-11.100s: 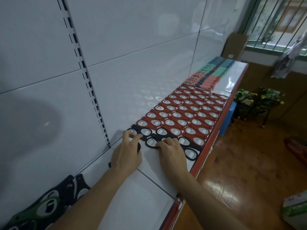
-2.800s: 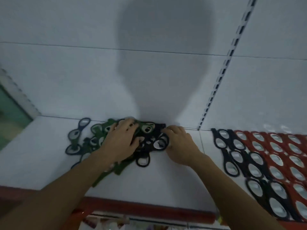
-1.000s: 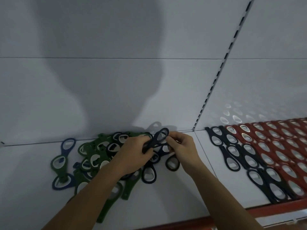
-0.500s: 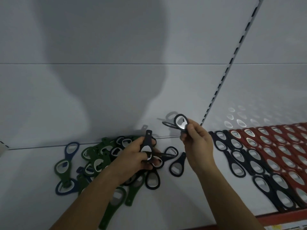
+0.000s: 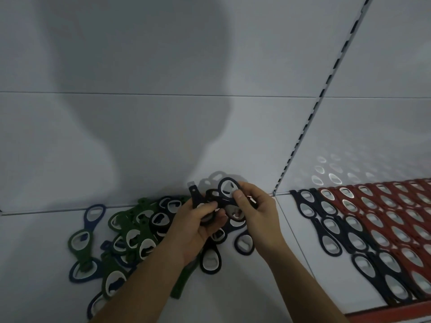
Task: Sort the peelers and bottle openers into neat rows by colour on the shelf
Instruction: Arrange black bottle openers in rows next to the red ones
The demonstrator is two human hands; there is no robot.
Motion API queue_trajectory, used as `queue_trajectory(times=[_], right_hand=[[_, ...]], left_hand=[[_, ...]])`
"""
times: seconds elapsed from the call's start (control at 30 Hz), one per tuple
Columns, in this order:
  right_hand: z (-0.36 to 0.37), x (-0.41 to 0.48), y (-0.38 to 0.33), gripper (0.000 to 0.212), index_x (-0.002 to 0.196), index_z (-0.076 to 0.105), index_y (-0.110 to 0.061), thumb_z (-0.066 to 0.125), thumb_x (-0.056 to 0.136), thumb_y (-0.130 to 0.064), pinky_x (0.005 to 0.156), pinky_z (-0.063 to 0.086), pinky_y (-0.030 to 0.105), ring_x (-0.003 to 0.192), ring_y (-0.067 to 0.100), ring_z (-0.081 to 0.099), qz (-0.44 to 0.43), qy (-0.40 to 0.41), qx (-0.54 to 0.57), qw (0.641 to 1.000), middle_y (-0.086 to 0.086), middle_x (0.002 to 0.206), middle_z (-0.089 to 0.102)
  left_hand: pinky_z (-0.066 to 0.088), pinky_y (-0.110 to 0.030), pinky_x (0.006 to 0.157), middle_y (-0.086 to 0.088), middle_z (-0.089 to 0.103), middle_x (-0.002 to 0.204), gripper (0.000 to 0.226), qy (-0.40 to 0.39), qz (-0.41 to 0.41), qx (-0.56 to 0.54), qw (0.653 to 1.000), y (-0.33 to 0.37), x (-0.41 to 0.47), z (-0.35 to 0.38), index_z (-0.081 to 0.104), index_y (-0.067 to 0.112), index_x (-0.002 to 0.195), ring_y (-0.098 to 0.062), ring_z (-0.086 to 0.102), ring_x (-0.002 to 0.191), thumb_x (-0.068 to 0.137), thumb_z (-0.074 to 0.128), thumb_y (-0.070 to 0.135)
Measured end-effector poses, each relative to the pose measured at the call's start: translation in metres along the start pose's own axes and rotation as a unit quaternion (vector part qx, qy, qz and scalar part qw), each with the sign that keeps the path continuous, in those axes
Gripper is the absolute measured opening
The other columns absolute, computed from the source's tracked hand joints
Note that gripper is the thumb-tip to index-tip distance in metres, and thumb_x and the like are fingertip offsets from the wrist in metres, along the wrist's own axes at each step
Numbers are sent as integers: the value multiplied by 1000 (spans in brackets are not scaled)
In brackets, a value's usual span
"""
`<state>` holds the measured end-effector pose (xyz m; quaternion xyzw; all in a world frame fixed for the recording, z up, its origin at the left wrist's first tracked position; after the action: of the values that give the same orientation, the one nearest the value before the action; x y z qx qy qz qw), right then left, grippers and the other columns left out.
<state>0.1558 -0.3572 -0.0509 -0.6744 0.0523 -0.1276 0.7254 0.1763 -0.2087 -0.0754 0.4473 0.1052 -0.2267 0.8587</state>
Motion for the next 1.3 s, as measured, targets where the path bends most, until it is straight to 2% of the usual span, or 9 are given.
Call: queue_trajectory(times=[0.1, 0.27, 0.43, 0.63, 0.83, 0.97, 1.1, 1.2, 1.3], right_hand=[[4, -2, -1, 18, 112, 72, -12, 56, 103, -13, 77, 59, 47, 88, 37, 70, -14, 2, -28, 1000, 8, 98, 77], [18, -9, 8, 24, 98, 71, -15, 50, 107, -22, 53, 46, 28, 61, 15, 56, 30, 36, -42, 998, 8, 78, 70], [22, -5, 23, 30, 89, 63, -1, 53, 105, -24, 45, 38, 25, 52, 12, 44, 81, 110, 11, 991, 1, 61, 54], [29, -12, 15, 23, 93, 71, -23, 51, 105, -22, 65, 48, 21, 72, 5, 64, 2, 55, -173, 983, -7, 77, 70], [29, -18, 14, 17, 102, 72, -27, 55, 101, -23, 66, 38, 23, 80, 10, 50, -170, -20, -460, 871, -7, 83, 53], [23, -6, 12, 35, 70, 50, -32, 52, 103, -18, 60, 35, 22, 62, 4, 49, -67, -155, -377, 911, -15, 62, 54], [33, -5, 16, 36, 64, 62, -33, 64, 99, -23, 57, 34, 15, 57, 2, 52, -38, -189, -374, 907, -17, 58, 58], [34, -1, 14, 26, 72, 71, -28, 72, 88, -50, 60, 43, 23, 61, 5, 56, -46, -104, -464, 878, -9, 65, 65], [31, -8, 23, 60, 116, 65, -27, 69, 76, -72, 82, 51, 36, 100, 17, 56, 6, -163, -601, 782, -4, 107, 60]], left_hand=[[58, -34, 72, -14, 66, 89, 19, 17, 13, -6, 1000, -4, 0, 2, 71, 2, 111, -18, 63, 72, 92, 67, 4], [53, -50, 96, -15, 74, 117, 27, 28, 67, 30, 997, -10, 1, 8, 71, 5, 119, -34, 69, 110, 93, 69, 13], [45, -63, 105, -19, 74, 114, 33, 30, 90, 82, 992, -11, -1, 12, 73, 6, 115, -43, 66, 116, 88, 78, 24], [55, -40, 93, -16, 75, 115, 28, 24, 79, 17, 996, -10, -6, 13, 68, 6, 124, -28, 71, 112, 104, 54, 18], [60, -46, 84, -12, 75, 116, 28, 19, 43, 21, 999, -6, -8, -5, 66, 9, 125, -26, 73, 106, 105, 53, 22], [57, -63, 88, -21, 72, 117, 28, -17, 31, 83, 996, 3, -9, -15, 66, 6, 124, -37, 71, 109, 101, 62, 22], [54, -67, 91, -20, 72, 118, 24, -30, -2, 94, 995, 7, -8, -26, 68, 5, 117, -38, 70, 112, 101, 62, 21], [54, -58, 96, -18, 74, 115, 22, 3, -6, 56, 998, 17, -2, -43, 67, 7, 118, -35, 71, 107, 104, 55, 18], [59, -46, 79, -10, 70, 85, 19, 10, 14, 18, 1000, 35, -4, -60, 66, 6, 117, -26, 70, 74, 103, 55, 13]])
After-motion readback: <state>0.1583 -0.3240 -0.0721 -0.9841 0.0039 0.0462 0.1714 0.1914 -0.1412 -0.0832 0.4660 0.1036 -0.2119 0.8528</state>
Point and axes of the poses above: each hand's wrist, its own x-axis towards the middle knuckle, its own z-axis out of the palm, y = z × x, the point moved 4 cm from there along x, towards the middle knuckle
